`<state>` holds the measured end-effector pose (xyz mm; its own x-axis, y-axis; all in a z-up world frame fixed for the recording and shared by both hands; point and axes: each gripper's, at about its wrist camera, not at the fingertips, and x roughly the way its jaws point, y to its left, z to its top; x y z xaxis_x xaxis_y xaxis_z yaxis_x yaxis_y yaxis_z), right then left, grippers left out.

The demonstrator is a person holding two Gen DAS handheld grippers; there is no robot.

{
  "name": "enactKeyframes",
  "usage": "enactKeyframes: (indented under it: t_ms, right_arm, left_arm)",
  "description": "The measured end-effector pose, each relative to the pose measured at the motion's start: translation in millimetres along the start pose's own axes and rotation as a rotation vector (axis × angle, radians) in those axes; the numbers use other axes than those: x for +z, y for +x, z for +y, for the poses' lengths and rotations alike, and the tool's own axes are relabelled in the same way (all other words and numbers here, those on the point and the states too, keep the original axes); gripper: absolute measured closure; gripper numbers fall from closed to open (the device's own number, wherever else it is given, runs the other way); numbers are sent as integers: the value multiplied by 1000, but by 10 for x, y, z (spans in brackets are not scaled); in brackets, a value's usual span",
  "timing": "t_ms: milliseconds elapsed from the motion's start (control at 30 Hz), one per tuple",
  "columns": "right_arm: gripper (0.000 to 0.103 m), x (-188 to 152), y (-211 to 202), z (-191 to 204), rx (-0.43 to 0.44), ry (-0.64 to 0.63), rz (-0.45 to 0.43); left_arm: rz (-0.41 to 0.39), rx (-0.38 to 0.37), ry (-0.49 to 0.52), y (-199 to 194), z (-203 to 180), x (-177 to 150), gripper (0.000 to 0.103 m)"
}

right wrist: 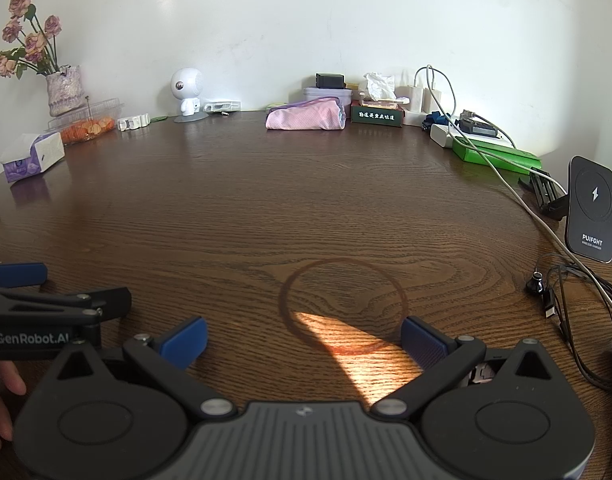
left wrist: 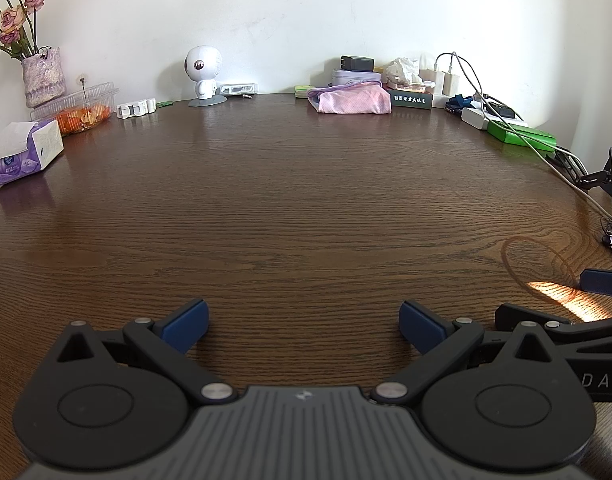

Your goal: Fold clothes

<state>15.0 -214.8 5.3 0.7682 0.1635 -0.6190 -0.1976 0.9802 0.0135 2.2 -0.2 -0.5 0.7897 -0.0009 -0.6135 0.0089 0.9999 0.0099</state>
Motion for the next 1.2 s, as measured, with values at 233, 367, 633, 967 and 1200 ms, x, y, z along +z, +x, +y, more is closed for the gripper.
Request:
enactKeyframes:
  t_ms: [233,367,633,967,1200]
  right_arm:
    - [0,0,1,-1,0,0,0]
    - [0,0,1,-1,0,0,0]
    - [0,0,0,-1,0,0,0]
    - [0,3,-9,-15,-1,2,0]
    - [0,18,3,13,-4,1,7]
  left_arm:
    - [0,0,0,-1,2,1,1]
    - [0,0,0,-1,2,2,1]
    - [-1,6,-2,2,-1,6,1]
    - [-3,11,1,2,-10,7,1]
    - [1,2,7,3,12,24,0]
